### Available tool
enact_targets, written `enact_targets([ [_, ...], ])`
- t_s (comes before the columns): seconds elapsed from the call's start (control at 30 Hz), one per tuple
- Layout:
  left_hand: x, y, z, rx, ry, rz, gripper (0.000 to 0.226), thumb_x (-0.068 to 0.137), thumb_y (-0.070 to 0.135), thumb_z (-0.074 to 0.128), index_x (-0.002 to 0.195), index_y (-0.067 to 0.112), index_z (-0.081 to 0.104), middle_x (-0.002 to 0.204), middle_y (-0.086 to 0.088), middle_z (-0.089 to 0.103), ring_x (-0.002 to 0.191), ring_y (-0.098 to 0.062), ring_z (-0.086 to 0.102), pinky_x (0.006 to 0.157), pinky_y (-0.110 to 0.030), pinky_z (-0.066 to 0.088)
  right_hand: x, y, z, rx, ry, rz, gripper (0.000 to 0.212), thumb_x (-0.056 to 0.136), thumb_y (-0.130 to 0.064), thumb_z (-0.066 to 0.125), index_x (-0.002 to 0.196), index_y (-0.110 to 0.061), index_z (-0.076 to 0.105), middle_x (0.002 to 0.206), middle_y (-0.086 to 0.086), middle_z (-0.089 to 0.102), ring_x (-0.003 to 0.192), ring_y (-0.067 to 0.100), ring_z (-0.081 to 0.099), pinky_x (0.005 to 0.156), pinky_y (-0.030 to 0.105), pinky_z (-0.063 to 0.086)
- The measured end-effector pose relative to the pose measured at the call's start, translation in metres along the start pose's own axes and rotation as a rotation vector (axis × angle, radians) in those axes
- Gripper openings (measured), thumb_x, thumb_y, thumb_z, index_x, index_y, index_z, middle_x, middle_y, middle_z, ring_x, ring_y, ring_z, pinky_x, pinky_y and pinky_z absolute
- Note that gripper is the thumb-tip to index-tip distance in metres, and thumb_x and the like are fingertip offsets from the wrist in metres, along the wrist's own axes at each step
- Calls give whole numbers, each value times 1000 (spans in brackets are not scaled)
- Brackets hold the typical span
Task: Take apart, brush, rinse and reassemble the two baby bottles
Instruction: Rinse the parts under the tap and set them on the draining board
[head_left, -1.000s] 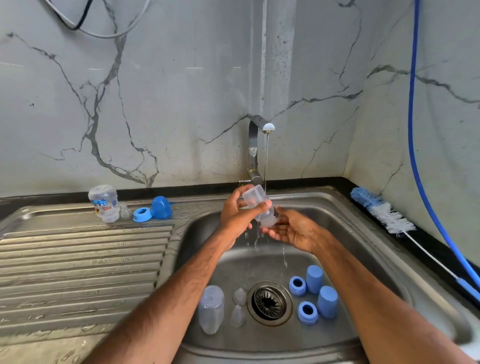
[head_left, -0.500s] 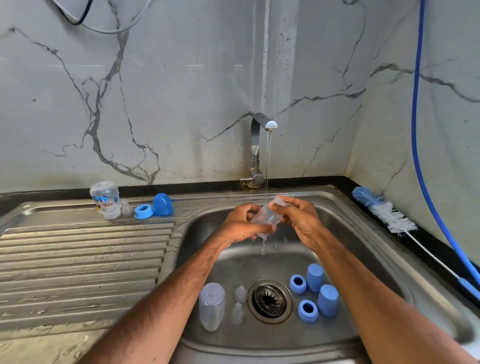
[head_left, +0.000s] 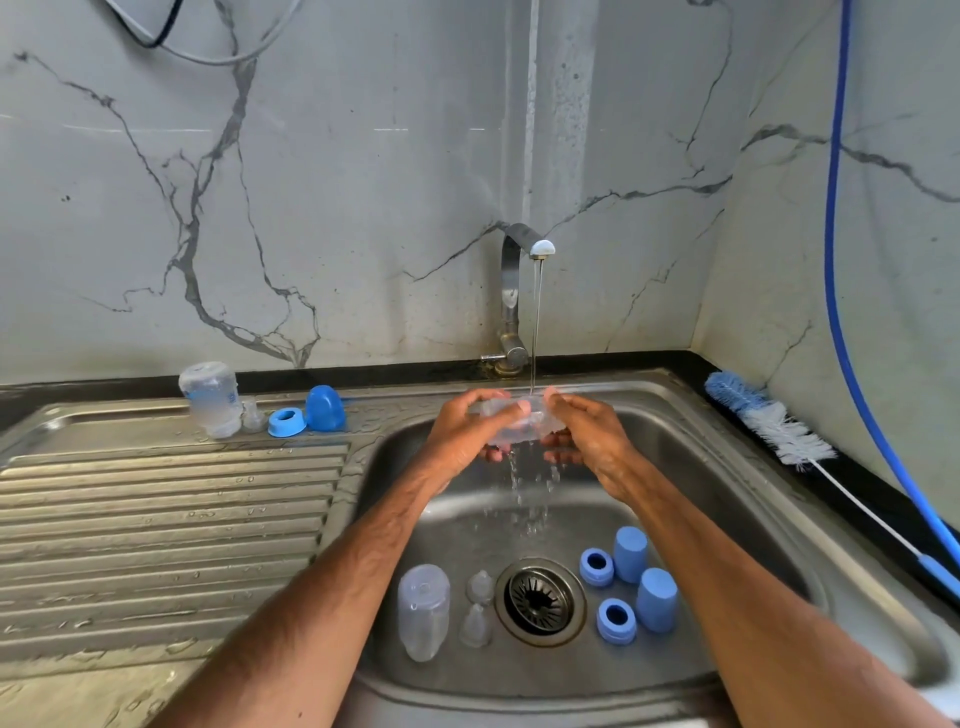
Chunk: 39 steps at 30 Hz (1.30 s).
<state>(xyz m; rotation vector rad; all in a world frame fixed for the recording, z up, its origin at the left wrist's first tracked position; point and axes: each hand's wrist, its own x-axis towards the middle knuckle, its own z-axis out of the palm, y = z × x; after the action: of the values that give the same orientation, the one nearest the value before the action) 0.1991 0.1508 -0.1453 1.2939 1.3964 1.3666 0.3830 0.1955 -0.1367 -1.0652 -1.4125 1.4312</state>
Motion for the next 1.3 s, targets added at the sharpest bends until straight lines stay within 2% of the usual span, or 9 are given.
enact_targets([
  [0.13,0,5,4,98,160,-45,52,94,64,59,97,14,72,67,-4,74,43,-9,57,42,-22,47,-1,-4,0,121,-229,9,33,100,-25,68,132,-19,66,118,13,74,101,29,75,84,39,63],
  [0.3,-3,5,16,122,214,-184,77,97,75,35,96,7,73,65,-7,72,41,-11,54,40,-21,42,-1,-3,-1,105,-261,-52,41,89,-18,80,128,-14,67,114,12,77,102,30,76,80,37,64],
  [0.43,-3,4,17,152,152,-89,68,93,75,46,111,14,70,92,-13,76,59,-17,64,55,-28,56,-3,-1,0,-6,-125,38,55,89,-56,72,109,-6,74,94,17,79,86,30,79,67,30,62],
  [0.57,-3,9,14,117,57,111,39,94,50,68,123,24,64,109,-6,71,58,-13,62,51,-28,55,-1,2,3,-57,-1,120,73,85,-74,62,99,-3,75,82,16,79,70,24,78,57,25,59],
  [0.77,-2,8,10,189,32,49,50,79,42,85,119,19,66,108,-5,73,78,-19,77,64,-34,65,-4,-6,3,116,-11,59,48,82,-43,83,109,-5,74,103,15,79,89,27,79,68,29,63],
  [0.93,-1,0,-8,357,-139,-98,50,67,30,94,106,18,66,105,-2,74,94,-19,73,75,-36,65,-9,-3,8,-215,-58,-48,53,76,-12,90,124,-13,67,112,3,74,102,20,73,85,35,63],
  [1.03,0,-6,-13,503,-227,-159,48,68,14,94,109,15,68,105,-3,75,91,-15,71,78,-34,63,-11,3,17,-549,-68,-152,53,73,-9,92,121,-13,68,111,1,72,105,19,70,84,25,57],
  [1.17,2,-8,-16,493,-139,-166,43,75,7,89,113,11,68,108,-4,73,95,-17,71,68,-28,62,-6,-11,23,-583,160,-332,59,76,-19,91,127,-21,61,109,-9,63,96,11,64,67,10,45],
  [1.3,4,-7,-15,435,-45,-145,25,86,4,78,110,9,71,102,-7,76,81,-14,72,66,-29,61,-10,0,24,-658,110,-308,60,78,-20,89,131,-19,61,115,-3,67,101,14,65,80,21,51],
])
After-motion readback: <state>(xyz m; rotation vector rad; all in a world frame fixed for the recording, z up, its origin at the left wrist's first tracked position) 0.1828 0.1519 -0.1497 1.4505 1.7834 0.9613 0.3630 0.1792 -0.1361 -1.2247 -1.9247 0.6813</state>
